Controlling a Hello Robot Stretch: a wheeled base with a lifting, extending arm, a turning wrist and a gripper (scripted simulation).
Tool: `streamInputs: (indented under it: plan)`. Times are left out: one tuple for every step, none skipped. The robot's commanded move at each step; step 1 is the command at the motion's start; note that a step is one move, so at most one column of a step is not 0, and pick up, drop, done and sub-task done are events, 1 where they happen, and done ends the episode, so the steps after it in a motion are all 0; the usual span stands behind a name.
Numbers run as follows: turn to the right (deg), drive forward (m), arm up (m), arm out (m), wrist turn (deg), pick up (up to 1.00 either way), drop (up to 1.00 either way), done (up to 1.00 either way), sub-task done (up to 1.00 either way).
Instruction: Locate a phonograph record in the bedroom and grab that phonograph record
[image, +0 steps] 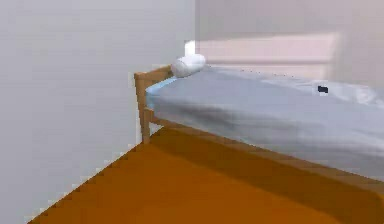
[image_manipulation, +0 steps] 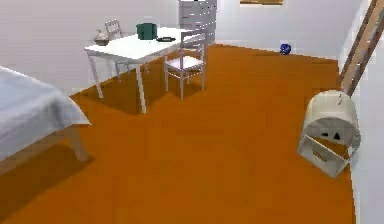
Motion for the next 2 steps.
streamInputs:
  plan:
    - [-45.0, 0.0, 0.0, 0.0, 0.0, 0.0, 0.0, 0.0, 0.0]
    - [-45.0, 0.0, 0.0, 0.0, 0.0, 0.0, 0.0, 0.0, 0.0]
